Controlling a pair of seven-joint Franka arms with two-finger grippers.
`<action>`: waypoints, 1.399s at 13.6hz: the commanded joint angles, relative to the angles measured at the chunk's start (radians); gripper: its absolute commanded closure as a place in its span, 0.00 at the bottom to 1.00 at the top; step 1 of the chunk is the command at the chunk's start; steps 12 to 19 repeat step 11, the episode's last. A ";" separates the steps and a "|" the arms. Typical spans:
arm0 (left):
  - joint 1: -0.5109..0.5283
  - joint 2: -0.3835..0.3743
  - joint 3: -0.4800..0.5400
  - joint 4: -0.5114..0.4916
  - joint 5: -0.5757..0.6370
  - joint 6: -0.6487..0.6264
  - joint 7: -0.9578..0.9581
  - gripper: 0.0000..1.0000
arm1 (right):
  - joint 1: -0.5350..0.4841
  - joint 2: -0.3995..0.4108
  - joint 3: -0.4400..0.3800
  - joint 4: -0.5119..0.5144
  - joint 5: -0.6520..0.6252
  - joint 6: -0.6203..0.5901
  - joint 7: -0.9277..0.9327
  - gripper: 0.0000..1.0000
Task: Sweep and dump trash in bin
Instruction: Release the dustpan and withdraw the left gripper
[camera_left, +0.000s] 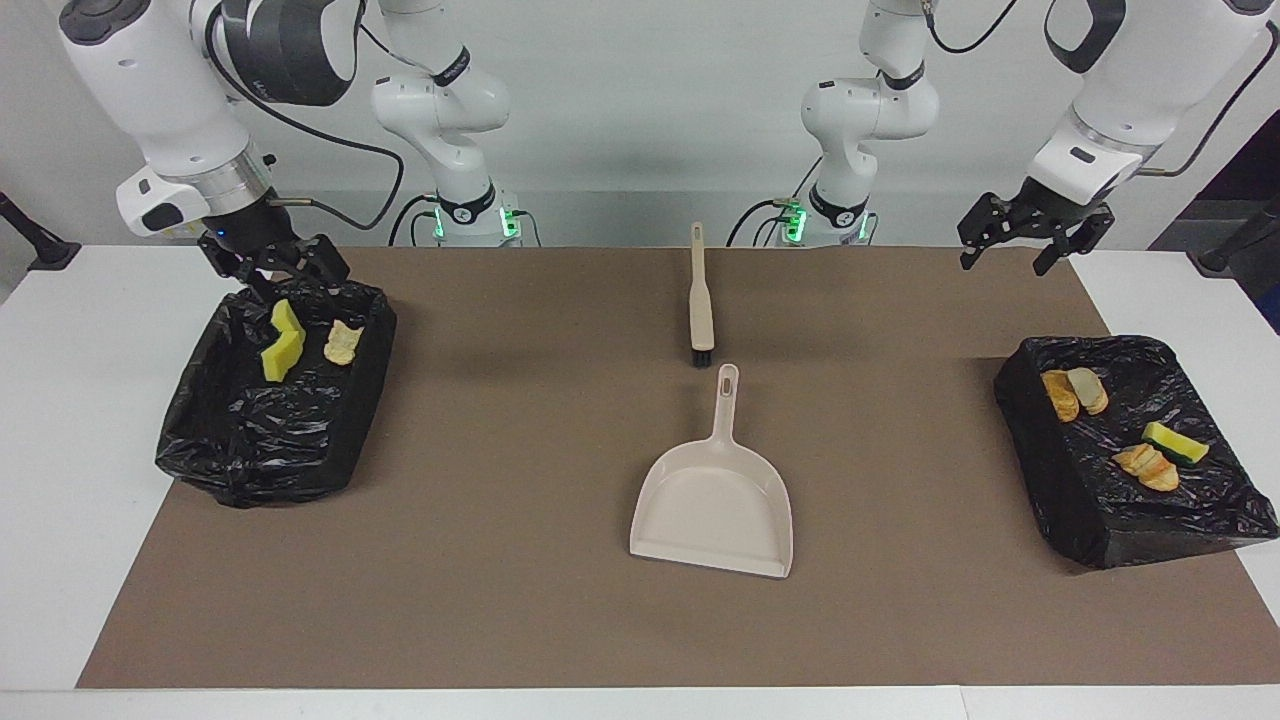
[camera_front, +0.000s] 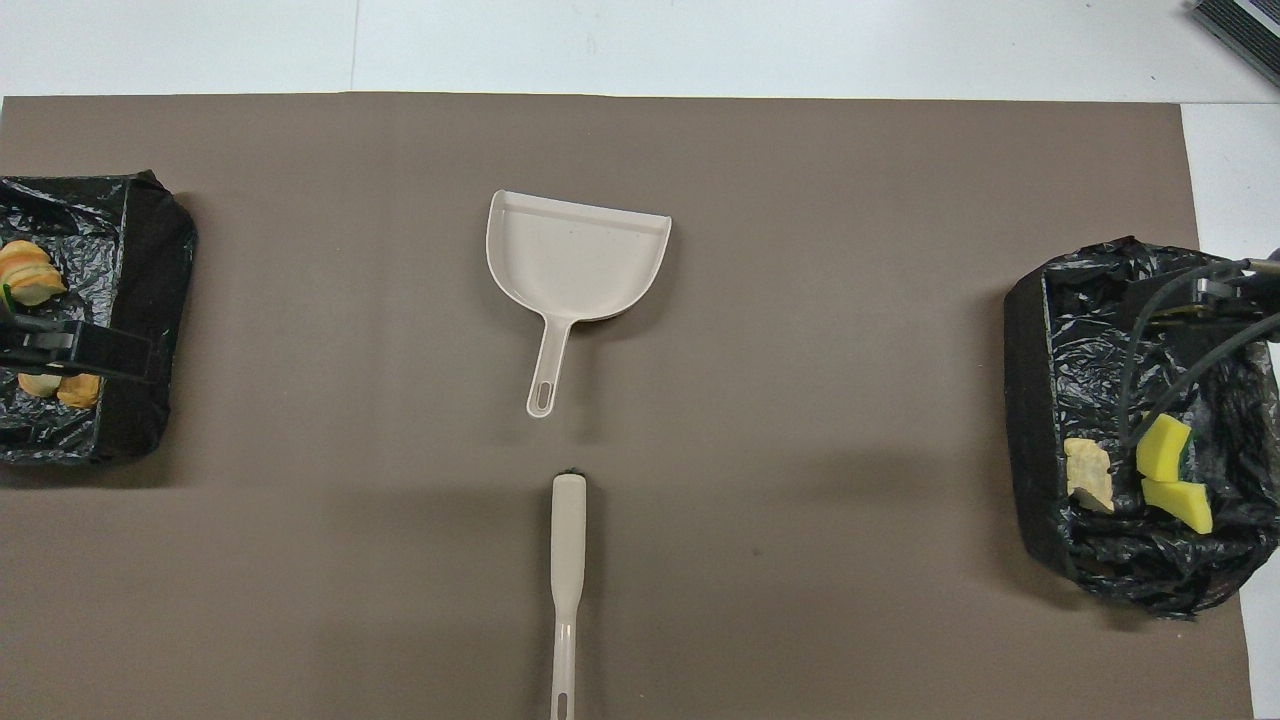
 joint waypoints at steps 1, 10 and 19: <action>-0.001 -0.010 -0.003 0.012 0.014 -0.046 -0.022 0.00 | -0.005 -0.007 0.003 0.002 0.018 -0.006 -0.011 0.00; -0.002 -0.016 -0.008 0.009 0.019 -0.035 -0.008 0.00 | -0.005 -0.007 0.003 0.002 0.018 -0.006 -0.011 0.00; -0.002 -0.016 -0.008 0.006 0.018 -0.035 -0.008 0.00 | -0.005 -0.005 0.003 0.002 0.018 -0.006 -0.011 0.00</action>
